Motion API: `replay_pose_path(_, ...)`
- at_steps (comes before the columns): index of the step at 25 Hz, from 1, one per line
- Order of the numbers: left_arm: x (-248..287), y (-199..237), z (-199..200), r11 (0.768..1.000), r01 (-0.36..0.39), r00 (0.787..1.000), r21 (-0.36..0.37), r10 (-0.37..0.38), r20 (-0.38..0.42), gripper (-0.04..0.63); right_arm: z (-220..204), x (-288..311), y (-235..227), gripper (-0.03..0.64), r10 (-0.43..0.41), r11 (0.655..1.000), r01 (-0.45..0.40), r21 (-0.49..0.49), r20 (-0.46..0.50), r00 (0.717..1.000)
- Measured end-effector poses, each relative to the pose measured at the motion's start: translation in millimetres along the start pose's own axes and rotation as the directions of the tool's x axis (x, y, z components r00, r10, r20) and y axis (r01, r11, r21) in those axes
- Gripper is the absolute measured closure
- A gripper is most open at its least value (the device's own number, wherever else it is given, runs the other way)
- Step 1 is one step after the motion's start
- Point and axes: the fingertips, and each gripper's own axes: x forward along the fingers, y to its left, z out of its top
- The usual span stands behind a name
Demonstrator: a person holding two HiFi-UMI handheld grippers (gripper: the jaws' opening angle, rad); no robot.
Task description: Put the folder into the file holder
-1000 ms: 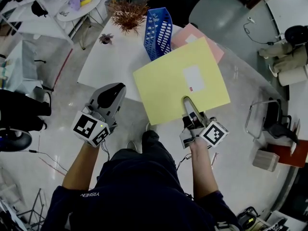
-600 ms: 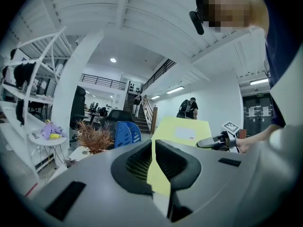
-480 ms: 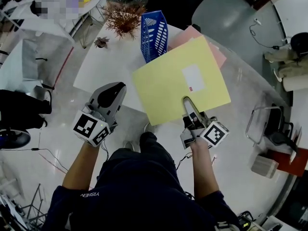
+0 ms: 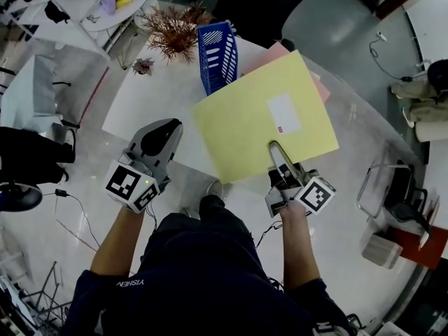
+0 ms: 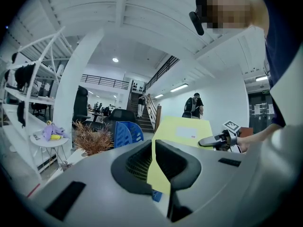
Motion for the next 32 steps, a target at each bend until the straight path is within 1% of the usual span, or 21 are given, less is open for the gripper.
replay_pose_path(3, 10, 0, 0, 1.0, -0.012, 1.0, 0.001, 0.012, 0.001, 0.548, 11, 2, -5, 0.476, 0.01, 1.0, -0.01, -0.006, -0.005, 1.0)
replay_pose_path(7, 18, -1, 2, 1.0, -0.024, 1.0, 0.004, 0.024, 0.003, 0.548, 25, 6, -5, 0.476, 0.04, 0.998, -0.041, -0.038, -0.009, 0.999)
replay_pose_path(14, 26, 0, 6, 0.999, -0.033, 0.999, 0.009, 0.033, 0.006, 0.548, 38, 9, -10, 0.476, 0.036, 0.999, -0.036, -0.038, -0.004, 0.999)
replay_pose_path(17, 28, 1, 7, 0.999, -0.034, 0.999, 0.009, 0.034, 0.008, 0.548, 43, 11, -6, 0.476, 0.049, 0.996, -0.05, -0.077, -0.007, 0.999)
replay_pose_path(22, 34, 5, 8, 1.0, -0.019, 1.0, 0.007, 0.019, 0.011, 0.548, 49, 8, -6, 0.476, 0.022, 0.994, -0.022, -0.108, 0.001, 1.0)
replay_pose_path(25, 37, 6, 9, 1.0, 0.001, 1.0, 0.005, -0.001, 0.013, 0.548, 51, 5, -6, 0.476, -0.01, 0.993, 0.011, -0.114, 0.016, 1.0)
replay_pose_path(28, 40, 11, 10, 1.0, 0.024, 1.0, 0.005, -0.024, 0.015, 0.548, 54, 7, 0, 0.476, -0.017, 0.986, 0.021, -0.163, 0.027, 0.999)
replay_pose_path(32, 42, 19, 12, 0.998, 0.062, 0.998, 0.005, -0.062, 0.019, 0.548, 53, 6, 4, 0.476, -0.068, 0.977, 0.076, -0.197, 0.051, 0.996)
